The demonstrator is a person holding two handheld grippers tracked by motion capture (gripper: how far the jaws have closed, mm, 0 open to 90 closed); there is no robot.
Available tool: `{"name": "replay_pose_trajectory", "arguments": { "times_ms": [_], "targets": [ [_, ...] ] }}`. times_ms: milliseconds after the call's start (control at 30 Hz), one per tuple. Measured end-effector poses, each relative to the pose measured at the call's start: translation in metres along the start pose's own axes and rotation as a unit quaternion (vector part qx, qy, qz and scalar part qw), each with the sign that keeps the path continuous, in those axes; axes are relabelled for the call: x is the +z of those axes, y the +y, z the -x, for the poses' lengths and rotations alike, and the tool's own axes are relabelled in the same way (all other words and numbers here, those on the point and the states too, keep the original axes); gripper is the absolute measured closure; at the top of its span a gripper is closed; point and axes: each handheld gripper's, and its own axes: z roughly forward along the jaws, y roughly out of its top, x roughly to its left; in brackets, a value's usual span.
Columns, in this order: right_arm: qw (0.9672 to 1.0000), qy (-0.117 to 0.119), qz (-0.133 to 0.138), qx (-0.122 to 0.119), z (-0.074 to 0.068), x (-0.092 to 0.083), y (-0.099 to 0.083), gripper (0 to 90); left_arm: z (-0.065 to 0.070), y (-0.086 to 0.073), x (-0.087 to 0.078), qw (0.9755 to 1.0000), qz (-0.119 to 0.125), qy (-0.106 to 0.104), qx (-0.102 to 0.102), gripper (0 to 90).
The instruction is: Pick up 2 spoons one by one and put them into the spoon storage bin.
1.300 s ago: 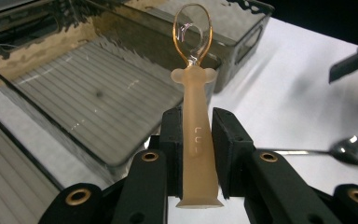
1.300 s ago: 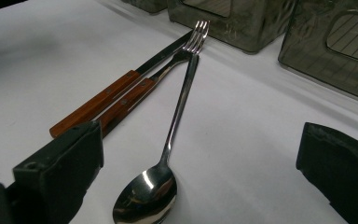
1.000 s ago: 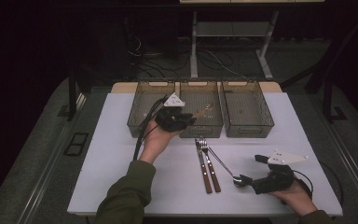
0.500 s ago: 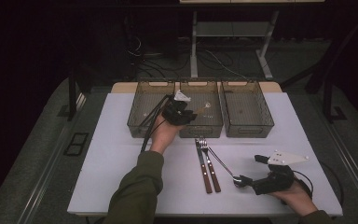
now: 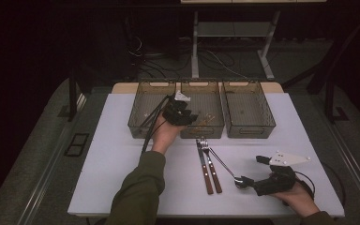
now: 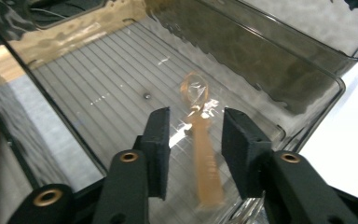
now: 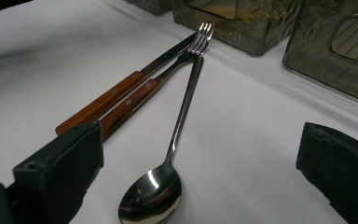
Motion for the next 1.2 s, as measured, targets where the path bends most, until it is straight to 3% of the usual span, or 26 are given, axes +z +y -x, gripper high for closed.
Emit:
{"name": "replay_pose_trajectory", "arguments": {
  "times_ms": [267,400,800,1000,1200],
  "targets": [
    [1.0000,0.000,0.000,0.000,0.000,0.000,0.000,0.8,0.004,0.002,-0.012,0.9994,0.024,-0.026,-0.003,54.8],
    [1.0000,-0.001,0.000,0.000,0.000,0.000,0.000,0.8,0.008,0.001,-0.022,0.9991,0.023,-0.032,0.014,51.3],
    [1.0000,-0.003,-0.001,0.001,0.000,0.000,0.000,0.8,0.015,-0.011,-0.045,0.9974,0.043,-0.057,0.009,42.0],
    [1.0000,-0.003,-0.005,0.006,0.000,0.000,0.000,0.8,0.022,-0.021,-0.059,0.9970,0.042,-0.062,0.020,37.0],
    [0.9997,-0.003,-0.021,0.011,0.001,-0.001,0.002,0.8,0.029,-0.040,-0.077,0.9961,0.053,-0.069,0.015,32.7]
  ]
}}
